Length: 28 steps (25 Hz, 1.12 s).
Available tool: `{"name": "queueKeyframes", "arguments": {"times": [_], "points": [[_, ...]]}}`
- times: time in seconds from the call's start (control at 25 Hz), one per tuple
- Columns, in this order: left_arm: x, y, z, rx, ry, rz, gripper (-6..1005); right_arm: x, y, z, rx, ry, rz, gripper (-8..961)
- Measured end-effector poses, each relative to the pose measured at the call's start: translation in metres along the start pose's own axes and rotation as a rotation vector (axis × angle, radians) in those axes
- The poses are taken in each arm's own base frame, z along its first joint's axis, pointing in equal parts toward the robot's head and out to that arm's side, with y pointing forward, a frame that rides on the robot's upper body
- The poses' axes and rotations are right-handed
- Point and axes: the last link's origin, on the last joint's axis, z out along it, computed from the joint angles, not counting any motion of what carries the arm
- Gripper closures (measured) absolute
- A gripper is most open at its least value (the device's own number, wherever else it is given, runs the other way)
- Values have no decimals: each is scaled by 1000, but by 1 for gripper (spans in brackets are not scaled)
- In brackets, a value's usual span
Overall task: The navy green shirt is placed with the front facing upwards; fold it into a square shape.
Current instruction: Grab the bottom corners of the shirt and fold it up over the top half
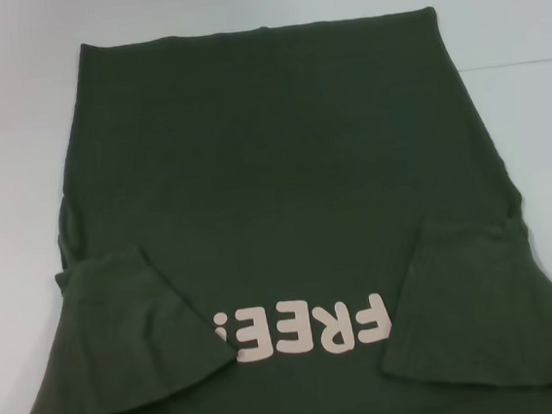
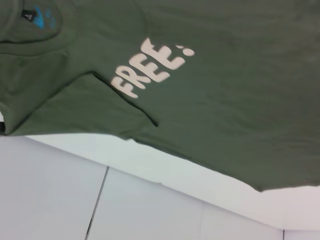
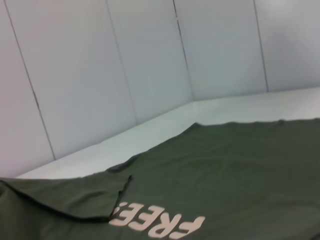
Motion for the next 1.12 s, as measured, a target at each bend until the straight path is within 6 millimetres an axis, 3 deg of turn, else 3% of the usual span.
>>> {"name": "queueKeyframes", "arguments": {"times": [0.24, 1.12], "points": [[0, -1, -9, 48, 38, -12, 914, 0, 2, -10, 82, -56, -16, 912], [-4, -1, -17, 148, 121, 3, 892, -14, -10, 2, 134, -179, -17, 912]]}}
